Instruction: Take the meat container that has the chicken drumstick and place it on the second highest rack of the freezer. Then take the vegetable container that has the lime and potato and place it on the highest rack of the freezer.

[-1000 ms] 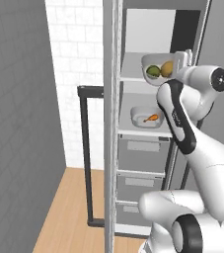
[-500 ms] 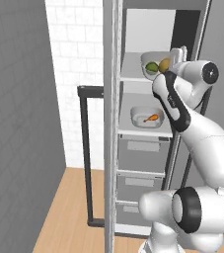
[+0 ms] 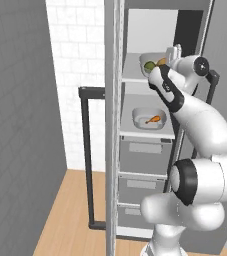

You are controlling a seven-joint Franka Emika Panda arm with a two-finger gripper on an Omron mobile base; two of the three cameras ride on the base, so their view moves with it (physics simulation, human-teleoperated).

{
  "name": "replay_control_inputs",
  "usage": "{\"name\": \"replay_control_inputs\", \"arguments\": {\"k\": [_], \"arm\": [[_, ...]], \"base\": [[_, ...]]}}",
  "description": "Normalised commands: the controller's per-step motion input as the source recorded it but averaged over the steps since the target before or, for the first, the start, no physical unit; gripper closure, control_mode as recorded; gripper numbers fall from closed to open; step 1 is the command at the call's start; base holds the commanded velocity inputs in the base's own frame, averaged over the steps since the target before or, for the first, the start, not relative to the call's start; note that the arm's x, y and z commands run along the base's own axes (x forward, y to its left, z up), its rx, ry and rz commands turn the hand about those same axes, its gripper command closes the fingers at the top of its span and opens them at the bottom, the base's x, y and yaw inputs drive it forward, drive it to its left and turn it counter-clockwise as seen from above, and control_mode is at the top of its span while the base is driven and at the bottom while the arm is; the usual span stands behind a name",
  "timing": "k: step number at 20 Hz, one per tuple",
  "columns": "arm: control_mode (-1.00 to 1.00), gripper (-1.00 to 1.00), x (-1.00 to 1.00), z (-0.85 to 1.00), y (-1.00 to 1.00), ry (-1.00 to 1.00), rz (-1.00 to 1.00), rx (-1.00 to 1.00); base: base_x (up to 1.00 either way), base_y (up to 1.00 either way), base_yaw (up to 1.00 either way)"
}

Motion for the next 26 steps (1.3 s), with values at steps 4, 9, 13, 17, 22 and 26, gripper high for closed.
{"name": "replay_control_inputs", "arguments": {"k": [4, 9, 13, 17, 22, 26], "arm": [[-1.00, 1.00, 0.42, -0.06, -0.01, 0.07, 0.00, 0.00], [-1.00, 1.00, 0.31, -0.17, 0.00, 0.00, 0.00, 0.00], [-1.00, 1.00, 0.15, -0.28, 0.00, 0.00, 0.00, 0.00], [-1.00, 1.00, 0.30, -0.19, -0.02, 0.00, 0.00, 0.00], [-1.00, 1.00, 0.46, -0.03, -0.04, 0.01, 0.00, 0.00], [-1.00, 1.00, 0.55, -0.04, -0.05, 0.01, 0.00, 0.00]], "base": [[0.00, 0.00, 0.00], [0.00, 0.00, 0.00], [0.00, 0.00, 0.00], [0.00, 0.00, 0.00], [0.00, 0.00, 0.00], [0.00, 0.00, 0.00]]}}
